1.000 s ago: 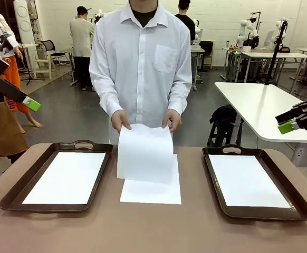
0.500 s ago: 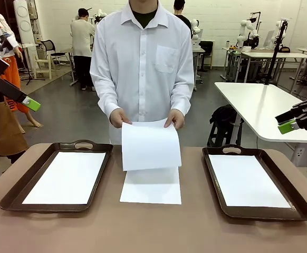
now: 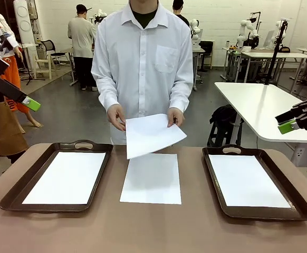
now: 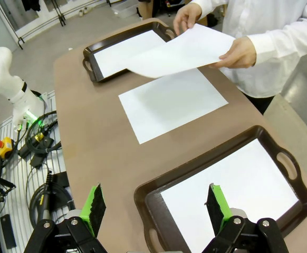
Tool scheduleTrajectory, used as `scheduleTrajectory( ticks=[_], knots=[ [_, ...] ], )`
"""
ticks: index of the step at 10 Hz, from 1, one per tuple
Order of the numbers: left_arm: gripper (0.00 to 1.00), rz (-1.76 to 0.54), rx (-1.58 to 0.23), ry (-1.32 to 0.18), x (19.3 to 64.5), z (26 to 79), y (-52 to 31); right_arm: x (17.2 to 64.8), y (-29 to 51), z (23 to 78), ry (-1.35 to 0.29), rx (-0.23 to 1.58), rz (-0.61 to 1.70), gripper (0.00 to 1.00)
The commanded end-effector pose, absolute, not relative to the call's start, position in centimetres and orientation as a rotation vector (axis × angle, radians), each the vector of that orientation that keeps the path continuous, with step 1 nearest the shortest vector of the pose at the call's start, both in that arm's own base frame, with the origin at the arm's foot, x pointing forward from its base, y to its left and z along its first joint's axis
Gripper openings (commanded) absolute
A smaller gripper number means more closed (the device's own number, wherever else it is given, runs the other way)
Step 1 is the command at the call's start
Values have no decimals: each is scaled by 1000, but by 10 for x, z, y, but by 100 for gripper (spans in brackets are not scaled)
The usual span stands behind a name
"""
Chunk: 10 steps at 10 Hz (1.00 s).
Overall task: Sort the A4 documents.
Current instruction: Receive the A4 Paper.
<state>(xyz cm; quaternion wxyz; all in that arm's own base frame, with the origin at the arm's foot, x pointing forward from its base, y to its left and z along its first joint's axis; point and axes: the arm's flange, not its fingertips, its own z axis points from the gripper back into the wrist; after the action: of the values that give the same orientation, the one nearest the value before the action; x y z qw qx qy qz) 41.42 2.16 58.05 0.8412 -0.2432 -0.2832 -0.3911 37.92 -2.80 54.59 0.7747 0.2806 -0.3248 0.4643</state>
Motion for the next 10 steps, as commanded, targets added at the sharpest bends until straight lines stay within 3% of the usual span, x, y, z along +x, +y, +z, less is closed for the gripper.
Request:
scheduleTrajectory(
  ticks=[1,10],
  knots=[
    [100,-830,-516,-596,414,580,21,379,-28,544,-698,608,1005,100],
    [100,-830,-516,-596,414,580,21,379,-28,544,-698,608,1005,100]
  ],
)
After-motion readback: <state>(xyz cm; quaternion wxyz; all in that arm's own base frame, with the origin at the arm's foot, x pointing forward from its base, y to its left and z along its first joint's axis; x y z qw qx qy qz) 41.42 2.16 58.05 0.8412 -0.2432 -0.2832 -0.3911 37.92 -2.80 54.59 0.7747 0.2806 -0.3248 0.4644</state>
